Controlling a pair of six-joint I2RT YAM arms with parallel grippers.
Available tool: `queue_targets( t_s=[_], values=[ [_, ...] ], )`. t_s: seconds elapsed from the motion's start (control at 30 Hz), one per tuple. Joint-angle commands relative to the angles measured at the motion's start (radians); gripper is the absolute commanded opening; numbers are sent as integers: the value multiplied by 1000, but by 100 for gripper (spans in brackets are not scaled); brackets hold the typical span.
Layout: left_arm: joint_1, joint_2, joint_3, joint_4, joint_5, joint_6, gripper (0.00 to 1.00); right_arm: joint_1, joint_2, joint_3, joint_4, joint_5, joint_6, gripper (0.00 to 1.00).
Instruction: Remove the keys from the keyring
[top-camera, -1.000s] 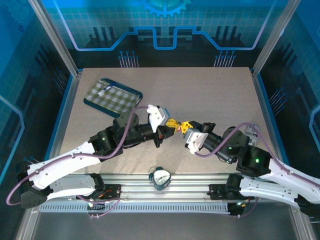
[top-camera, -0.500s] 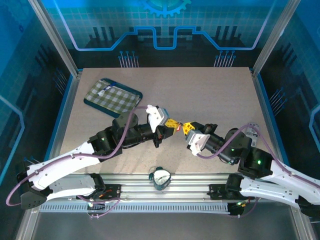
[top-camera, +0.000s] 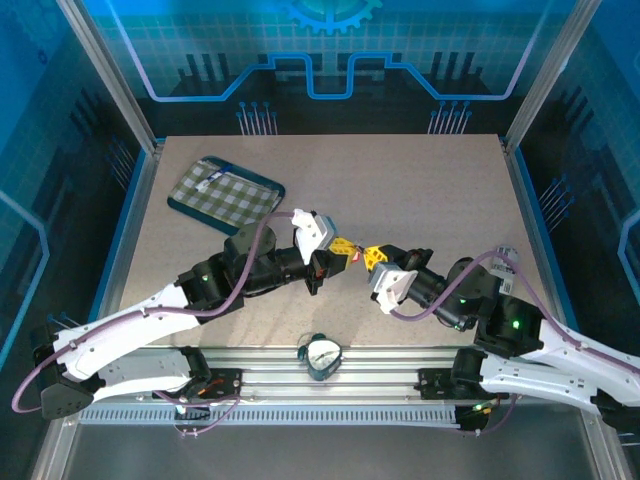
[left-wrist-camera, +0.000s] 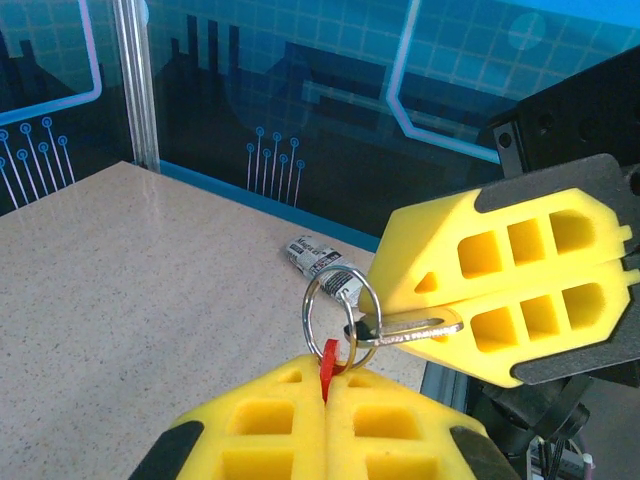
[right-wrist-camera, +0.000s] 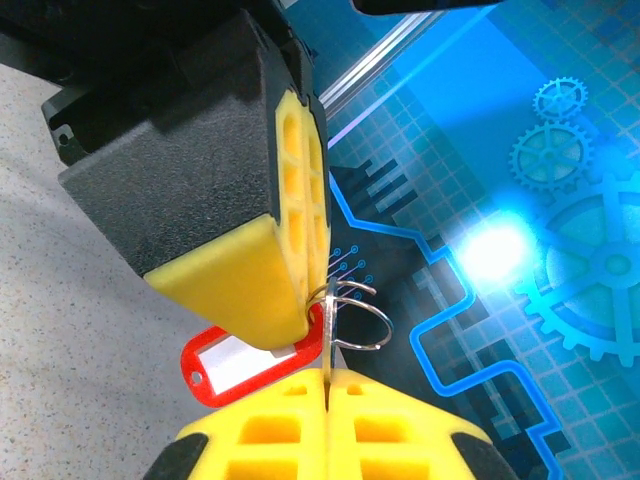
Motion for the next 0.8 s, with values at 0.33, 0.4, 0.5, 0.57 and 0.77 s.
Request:
queue_targets(
  t_s=[0.33,0.4,0.5,0.57,0.77],
  values=[
    [12,-7,10,73,-13,-21,0,55,28,-15,4,-15,-13,0],
    [12,-4,8,74,-11,-24,0,47,30,-7,20,-20,7,0],
    [12,-3,1,87,-4,-32,0,45,31,-2,30,-29,9,0],
    [12,-8,-4,95,-5,-31,0,43,30,-8,34,-27,20,0],
    [12,-12,-14,99,-7,-28,1,8,34,23,36,-52,113,0]
  ],
)
